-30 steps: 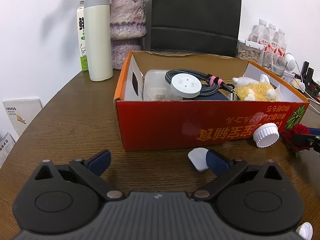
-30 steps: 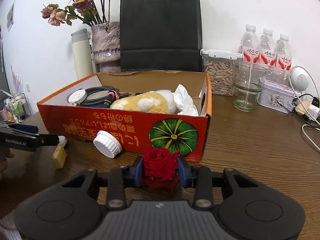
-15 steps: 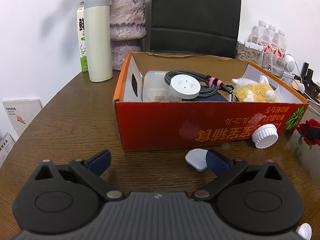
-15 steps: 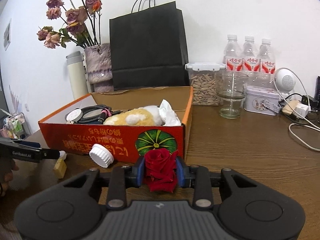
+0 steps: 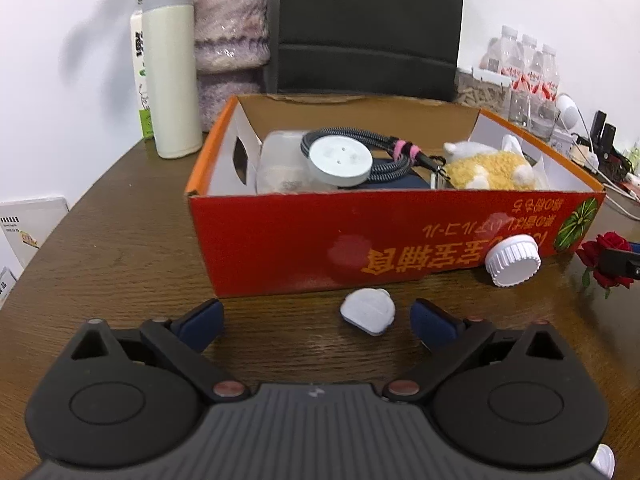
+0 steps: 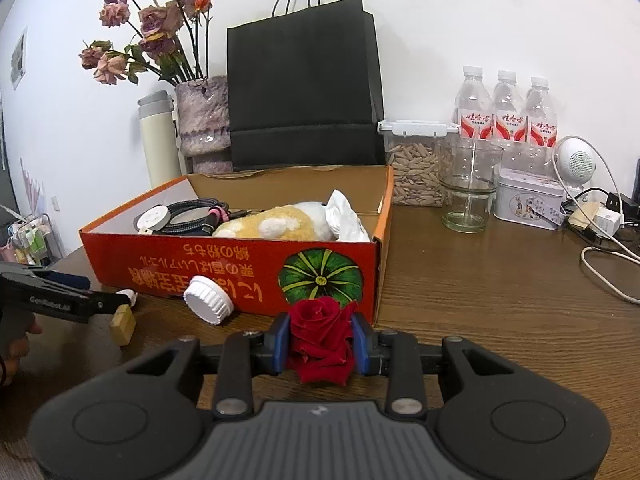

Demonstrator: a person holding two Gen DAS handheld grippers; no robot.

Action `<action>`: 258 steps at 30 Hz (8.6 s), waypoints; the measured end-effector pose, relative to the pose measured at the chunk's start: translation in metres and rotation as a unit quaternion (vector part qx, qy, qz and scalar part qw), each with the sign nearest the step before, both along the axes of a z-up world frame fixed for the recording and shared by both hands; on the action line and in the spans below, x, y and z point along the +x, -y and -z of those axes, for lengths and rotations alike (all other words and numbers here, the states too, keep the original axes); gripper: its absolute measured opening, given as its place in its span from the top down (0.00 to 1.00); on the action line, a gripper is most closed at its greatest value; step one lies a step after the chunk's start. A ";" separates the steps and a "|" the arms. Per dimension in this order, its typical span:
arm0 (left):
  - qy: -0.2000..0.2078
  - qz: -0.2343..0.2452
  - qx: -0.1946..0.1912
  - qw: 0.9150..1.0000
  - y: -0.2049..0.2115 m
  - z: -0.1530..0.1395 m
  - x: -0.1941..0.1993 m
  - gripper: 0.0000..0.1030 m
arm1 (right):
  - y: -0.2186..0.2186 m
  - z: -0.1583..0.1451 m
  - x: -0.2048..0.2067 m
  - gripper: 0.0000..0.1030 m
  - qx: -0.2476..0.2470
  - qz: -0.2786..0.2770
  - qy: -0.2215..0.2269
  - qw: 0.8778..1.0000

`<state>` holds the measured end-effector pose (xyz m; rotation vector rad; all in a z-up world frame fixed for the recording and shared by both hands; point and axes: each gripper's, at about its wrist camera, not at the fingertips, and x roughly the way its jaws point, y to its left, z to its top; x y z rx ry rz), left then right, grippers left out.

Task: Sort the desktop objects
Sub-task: 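Grasp the small white plastic piece with the left gripper while the right holds the rose, then carry the rose and white piece over the box with both grippers, then lower the rose and white piece into the box and open both grippers, then withdraw both grippers and grasp the white ridged cap with the right gripper, then grasp the beige block with the left gripper while the right holds the cap, then carry the block and cap over the box and open both grippers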

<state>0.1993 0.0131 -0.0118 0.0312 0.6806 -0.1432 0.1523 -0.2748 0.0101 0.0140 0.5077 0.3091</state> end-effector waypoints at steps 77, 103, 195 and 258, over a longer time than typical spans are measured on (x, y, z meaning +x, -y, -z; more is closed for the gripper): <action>0.254 0.012 0.034 0.967 0.024 -0.049 -0.001 0.72 | -0.105 -0.032 0.022 0.70 0.019 0.107 0.197 0.974; 0.240 -0.003 0.027 0.970 0.010 -0.039 0.020 0.06 | -0.118 -0.016 0.043 0.37 -0.005 0.087 0.154 0.984; -0.005 -0.005 0.012 1.000 0.023 0.003 -0.100 0.00 | -0.074 0.009 -0.082 0.92 -0.054 -0.038 -0.054 0.996; 0.227 -0.044 -0.004 0.973 0.062 -0.032 -0.012 0.88 | -0.074 -0.015 0.010 0.92 -0.025 0.061 0.191 0.979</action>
